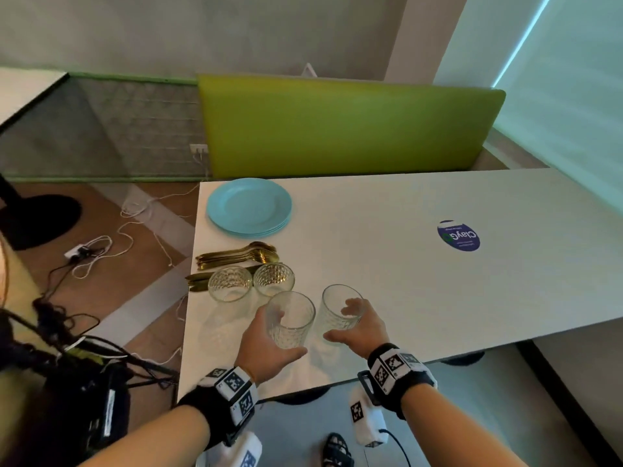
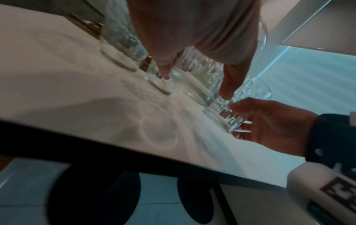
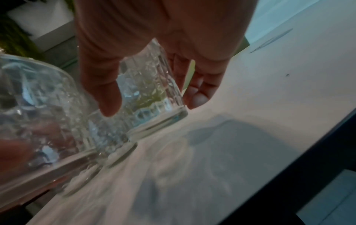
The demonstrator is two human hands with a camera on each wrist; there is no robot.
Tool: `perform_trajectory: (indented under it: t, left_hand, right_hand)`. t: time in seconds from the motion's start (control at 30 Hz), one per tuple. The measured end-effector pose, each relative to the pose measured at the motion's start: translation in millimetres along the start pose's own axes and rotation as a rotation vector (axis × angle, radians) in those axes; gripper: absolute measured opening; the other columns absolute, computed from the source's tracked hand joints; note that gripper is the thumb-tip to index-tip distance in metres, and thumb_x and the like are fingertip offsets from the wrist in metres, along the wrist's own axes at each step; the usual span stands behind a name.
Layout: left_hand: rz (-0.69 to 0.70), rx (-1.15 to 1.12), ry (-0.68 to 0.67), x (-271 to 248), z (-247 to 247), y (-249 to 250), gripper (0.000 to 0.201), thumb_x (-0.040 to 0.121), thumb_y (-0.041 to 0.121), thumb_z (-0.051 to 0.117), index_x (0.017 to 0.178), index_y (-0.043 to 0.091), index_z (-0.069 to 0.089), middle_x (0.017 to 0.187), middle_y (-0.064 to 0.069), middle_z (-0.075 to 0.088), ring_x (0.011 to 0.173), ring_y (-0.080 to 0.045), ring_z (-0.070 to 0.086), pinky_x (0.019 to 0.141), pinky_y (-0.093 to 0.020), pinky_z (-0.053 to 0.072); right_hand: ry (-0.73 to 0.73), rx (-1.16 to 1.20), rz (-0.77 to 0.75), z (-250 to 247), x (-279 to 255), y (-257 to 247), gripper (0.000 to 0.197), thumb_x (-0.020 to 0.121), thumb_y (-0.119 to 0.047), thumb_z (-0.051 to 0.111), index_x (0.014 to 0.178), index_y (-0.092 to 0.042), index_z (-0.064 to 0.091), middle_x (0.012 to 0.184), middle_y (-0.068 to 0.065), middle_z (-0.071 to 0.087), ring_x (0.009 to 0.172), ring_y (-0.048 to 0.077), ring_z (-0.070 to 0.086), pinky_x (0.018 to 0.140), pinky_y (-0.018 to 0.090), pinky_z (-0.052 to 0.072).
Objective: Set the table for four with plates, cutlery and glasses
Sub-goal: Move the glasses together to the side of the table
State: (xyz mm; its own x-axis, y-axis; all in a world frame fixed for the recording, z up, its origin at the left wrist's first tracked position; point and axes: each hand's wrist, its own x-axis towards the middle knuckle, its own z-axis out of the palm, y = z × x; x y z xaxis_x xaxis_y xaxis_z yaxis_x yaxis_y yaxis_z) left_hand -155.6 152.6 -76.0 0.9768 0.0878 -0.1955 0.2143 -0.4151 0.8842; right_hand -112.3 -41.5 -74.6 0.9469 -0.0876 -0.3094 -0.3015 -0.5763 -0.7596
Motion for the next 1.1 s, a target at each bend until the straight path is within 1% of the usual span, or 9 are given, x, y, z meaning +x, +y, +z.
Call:
perform_trajectory:
  t: [0.1,0.17,0.27,0.33,0.4,0.47,0.67,0.87,1.1]
  left_hand:
    - [-0.008,0.093,0.092,-7,-14,-18,0.094,0.053,0.024,0.09,0.134,0.013,0.042,0.127,-0.005,0.045,0.119,-0.018,0.047,0.095,-0.02,0.036]
    - [-0.003,0.131,0.118,-8,-23,-29,0.096,0.049,0.028,0.09,0.132,0.013,0.044,0.124,-0.005,0.042,0.12,-0.021,0.045,0.098,-0.023,0.036]
    - [-0.027,0.133,0.147,-9,-35,-43,0.093,0.051,0.024,0.091,0.131,0.014,0.045,0.123,-0.004,0.041,0.118,-0.021,0.046,0.1,-0.025,0.037]
    - [-0.042,0.132,0.153,-9,-41,-50,0.094,0.051,0.023,0.091,0.131,0.014,0.044,0.125,-0.005,0.042,0.12,-0.02,0.046,0.1,-0.024,0.037]
    - [-0.047,0.136,0.153,-10,-46,-54,0.094,0.052,0.023,0.091,0.133,0.013,0.043,0.127,-0.006,0.044,0.119,-0.018,0.046,0.097,-0.02,0.035]
    - [-0.049,0.144,0.15,-12,-51,-57,0.095,0.053,0.023,0.091,0.134,0.013,0.042,0.129,-0.006,0.044,0.118,-0.017,0.047,0.095,-0.019,0.035]
    - [-0.096,0.106,0.159,-13,-56,-66,0.099,0.052,0.022,0.091,0.136,0.012,0.041,0.134,-0.007,0.044,0.124,-0.022,0.047,0.103,-0.03,0.039]
    - [-0.127,0.071,0.156,-8,-57,-65,0.099,0.052,0.015,0.091,0.136,0.01,0.04,0.136,-0.009,0.042,0.127,-0.023,0.046,0.101,-0.026,0.037]
    - [-0.16,0.11,0.151,-7,-58,-62,0.099,0.053,0.02,0.091,0.138,0.012,0.04,0.138,-0.01,0.041,0.128,-0.024,0.043,0.106,-0.033,0.037]
  right_hand:
    - [-0.044,-0.049,-0.031,16,-5,-7,0.073,0.059,-0.022,0.087,0.12,-0.017,0.049,0.103,-0.008,0.056,0.096,0.01,0.052,0.077,0.015,0.036]
    - [-0.067,-0.076,-0.048,25,-7,-12,0.074,0.059,-0.024,0.087,0.121,-0.018,0.048,0.104,-0.009,0.055,0.096,0.011,0.052,0.076,0.015,0.036]
    - [-0.096,-0.103,-0.072,38,-8,-18,0.076,0.058,-0.025,0.087,0.122,-0.019,0.047,0.105,-0.009,0.054,0.097,0.011,0.052,0.078,0.017,0.038]
    - [-0.115,-0.112,-0.082,46,-10,-20,0.077,0.058,-0.025,0.087,0.123,-0.019,0.046,0.105,-0.01,0.054,0.098,0.011,0.052,0.08,0.018,0.039]
    - [-0.127,-0.121,-0.092,52,-11,-22,0.077,0.058,-0.025,0.086,0.123,-0.019,0.046,0.106,-0.01,0.054,0.099,0.012,0.052,0.082,0.019,0.041]
    - [-0.129,-0.129,-0.101,58,-13,-24,0.077,0.058,-0.025,0.086,0.123,-0.019,0.045,0.106,-0.011,0.053,0.099,0.012,0.052,0.084,0.02,0.043]
    - [-0.123,-0.14,-0.116,71,-16,-25,0.078,0.056,-0.027,0.086,0.122,-0.021,0.045,0.107,-0.011,0.055,0.106,0.016,0.056,0.089,0.025,0.046]
    - [-0.141,-0.155,-0.116,73,-18,-28,0.078,0.057,-0.026,0.086,0.123,-0.022,0.044,0.117,-0.006,0.058,0.105,0.017,0.057,0.091,0.028,0.049]
    - [-0.142,-0.163,-0.126,74,-21,-29,0.08,0.058,-0.024,0.085,0.126,-0.02,0.043,0.121,-0.004,0.057,0.108,0.018,0.056,0.09,0.024,0.048]
